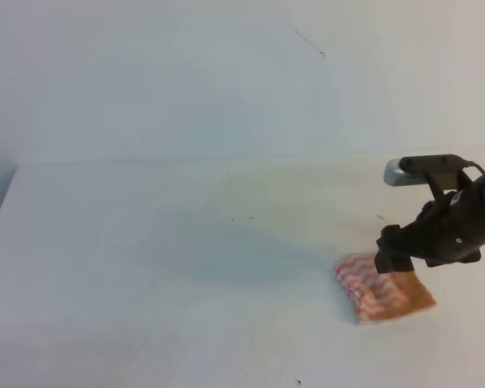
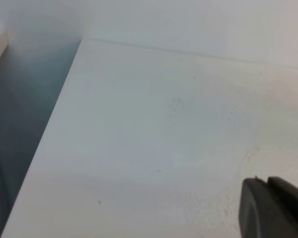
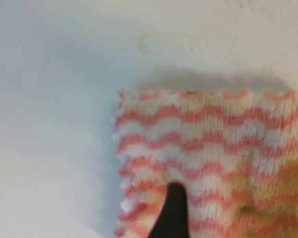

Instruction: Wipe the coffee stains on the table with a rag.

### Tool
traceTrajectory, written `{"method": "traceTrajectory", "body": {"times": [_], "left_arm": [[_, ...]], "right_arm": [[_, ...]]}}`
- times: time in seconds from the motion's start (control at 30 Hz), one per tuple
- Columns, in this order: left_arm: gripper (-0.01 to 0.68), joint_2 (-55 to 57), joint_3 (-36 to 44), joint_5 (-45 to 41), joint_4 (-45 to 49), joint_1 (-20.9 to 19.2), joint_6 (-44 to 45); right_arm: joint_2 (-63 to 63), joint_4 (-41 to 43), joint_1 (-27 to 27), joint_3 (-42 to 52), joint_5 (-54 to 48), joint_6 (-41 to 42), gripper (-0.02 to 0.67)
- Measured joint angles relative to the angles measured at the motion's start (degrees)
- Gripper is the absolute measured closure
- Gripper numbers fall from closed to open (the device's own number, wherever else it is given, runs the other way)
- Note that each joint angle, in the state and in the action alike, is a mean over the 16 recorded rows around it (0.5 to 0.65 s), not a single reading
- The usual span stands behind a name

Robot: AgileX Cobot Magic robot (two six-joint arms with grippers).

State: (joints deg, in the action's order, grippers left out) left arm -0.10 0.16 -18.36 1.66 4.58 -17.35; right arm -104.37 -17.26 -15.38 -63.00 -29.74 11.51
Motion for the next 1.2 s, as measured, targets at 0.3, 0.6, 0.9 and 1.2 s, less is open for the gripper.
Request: {"method": "traceTrajectory", "body": {"times": [0.3,0.6,0.9,1.2], "left_arm": [[0.674,0.1,-0.16,-0.06,0.0,0.0,0.0],[0.674,0.1,-0.16,-0.08,0.0,0.0,0.0],[0.674,0.1,-0.16,-0.15,0.0,0.0,0.0],[0.674,0.1,-0.16,-0.2,0.0,0.0,0.0]], "right_arm": [[3.39,-0.27,0.0,0.0,-0.22,1.97,0.18],[14.52,-0.19,0.0,0.0,-1.49,4.4,0.547],[28.56,0.63,0.0,0.0,-5.49,4.78,0.652],[35.81,1.46,0.0,0.07,-9.13,3.83,0.652]]}}
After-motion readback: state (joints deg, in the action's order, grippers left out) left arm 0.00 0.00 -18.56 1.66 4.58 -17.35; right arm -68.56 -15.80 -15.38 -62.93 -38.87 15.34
